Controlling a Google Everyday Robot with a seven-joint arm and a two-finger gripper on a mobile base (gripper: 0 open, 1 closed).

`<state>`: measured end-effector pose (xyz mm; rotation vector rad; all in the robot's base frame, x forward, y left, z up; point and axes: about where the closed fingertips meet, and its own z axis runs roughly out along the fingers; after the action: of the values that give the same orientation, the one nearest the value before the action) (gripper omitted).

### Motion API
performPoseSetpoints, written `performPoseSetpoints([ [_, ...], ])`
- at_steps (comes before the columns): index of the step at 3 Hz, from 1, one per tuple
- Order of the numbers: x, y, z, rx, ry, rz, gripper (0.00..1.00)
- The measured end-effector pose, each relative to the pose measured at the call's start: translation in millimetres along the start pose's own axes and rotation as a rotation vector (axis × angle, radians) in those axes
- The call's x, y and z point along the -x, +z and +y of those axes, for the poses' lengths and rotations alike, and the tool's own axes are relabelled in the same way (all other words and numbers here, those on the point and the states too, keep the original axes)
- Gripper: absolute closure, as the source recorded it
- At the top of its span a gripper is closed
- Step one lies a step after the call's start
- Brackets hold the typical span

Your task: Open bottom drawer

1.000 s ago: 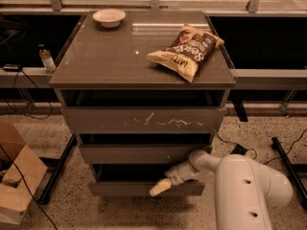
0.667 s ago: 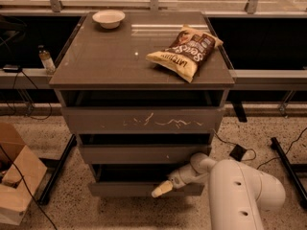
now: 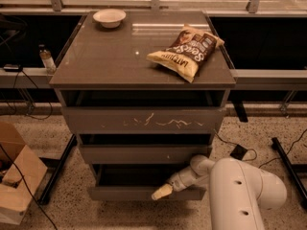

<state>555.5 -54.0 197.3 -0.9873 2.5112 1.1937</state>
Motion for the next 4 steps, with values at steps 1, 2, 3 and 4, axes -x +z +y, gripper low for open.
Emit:
performPoseSetpoints([
  [1, 1.8, -2.4, 2.0, 0.000, 0.000, 0.000, 0.22],
  [2, -40.0, 18.3, 24.6, 0.039, 0.067, 0.045, 0.01],
  [3, -38.1, 16.7, 27.8, 0.041, 0.071, 0.047, 0.00],
  [4, -81.1, 35.5, 49.6, 0.078, 0.158, 0.080, 0.00],
])
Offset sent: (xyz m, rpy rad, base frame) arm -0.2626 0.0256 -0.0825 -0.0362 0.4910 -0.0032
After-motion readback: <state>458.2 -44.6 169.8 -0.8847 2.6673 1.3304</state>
